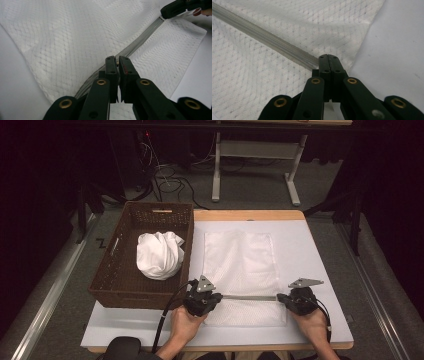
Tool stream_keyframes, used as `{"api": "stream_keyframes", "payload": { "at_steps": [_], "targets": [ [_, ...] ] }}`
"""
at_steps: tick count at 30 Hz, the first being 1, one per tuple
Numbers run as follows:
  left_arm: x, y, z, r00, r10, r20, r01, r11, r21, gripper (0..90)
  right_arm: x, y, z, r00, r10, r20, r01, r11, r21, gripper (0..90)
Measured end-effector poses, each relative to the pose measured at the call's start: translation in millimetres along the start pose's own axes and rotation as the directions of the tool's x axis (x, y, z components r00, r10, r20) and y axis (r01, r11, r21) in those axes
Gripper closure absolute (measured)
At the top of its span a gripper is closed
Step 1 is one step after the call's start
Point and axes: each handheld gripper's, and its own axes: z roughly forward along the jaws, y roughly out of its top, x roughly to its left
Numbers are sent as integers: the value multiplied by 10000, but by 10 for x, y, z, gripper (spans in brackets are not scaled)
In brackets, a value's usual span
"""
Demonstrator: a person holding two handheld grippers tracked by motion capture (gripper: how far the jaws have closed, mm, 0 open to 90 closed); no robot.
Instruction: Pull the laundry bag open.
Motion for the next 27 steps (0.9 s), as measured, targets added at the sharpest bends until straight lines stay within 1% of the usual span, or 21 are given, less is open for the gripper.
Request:
{"api": "stream_keyframes", "payload": {
  "at_steps": [3,4,6,7,9,10,11,14,15,18,22,23,25,26,27],
  "targets": [
    [4,-11,-12,9998,131,-153,-131,9999,10,859,-1,-1,1,10000,2,6,-2,10000,-33,900],
    [6,-16,-17,9997,141,-212,-141,9999,1,860,-11,0,1,9999,-120,-23,120,9999,-48,900],
    [15,-26,-30,9993,200,-323,-199,9998,24,860,-10,0,0,9999,-111,-17,111,9999,-31,900],
    [22,-32,-37,9991,201,-369,-199,9998,34,860,-3,-1,2,10000,-28,7,28,10000,-49,900],
    [37,-46,-48,9990,176,-414,-174,9998,45,860,-11,0,0,9999,-123,-18,123,9999,-35,900],
    [39,-53,-53,9990,134,-419,-132,9999,56,860,-5,-2,-2,10000,-17,-27,17,10000,-10,900],
    [41,-56,-56,9989,151,-445,-148,9999,74,860,-5,-2,-2,10000,-19,-27,19,10000,-13,900],
    [2,-60,-70,9948,573,-847,-560,9983,181,860,-7,-1,-1,10000,-56,-17,56,10000,-24,900],
    [-7,-61,-79,9943,630,-862,-616,9979,190,860,-5,-2,-2,10000,-34,-23,34,10000,-14,900],
    [-15,-73,-96,9919,721,-1041,-696,9972,278,860,-6,-1,-1,10000,-55,-7,55,10000,-28,900],
    [20,-106,-115,9910,615,-1189,-570,9975,409,860,-1,-3,2,10000,-8,28,8,10000,-65,900],
    [20,-114,-116,9892,667,-1303,-611,9971,462,859,-1,-4,2,10000,-14,43,14,10000,-65,900],
    [11,-123,-110,9871,778,-1403,-703,9959,573,859,-5,-3,-2,10000,-9,-17,9,10000,-22,900],
    [1,-125,-105,9842,888,-1531,-796,9947,655,860,-4,-5,-2,10000,0,-16,0,10000,-27,900],
    [-6,-127,-101,9829,955,-1573,-856,9940,685,859,-1,-6,-1,10000,14,10,-14,10000,-53,900]
  ]
}}
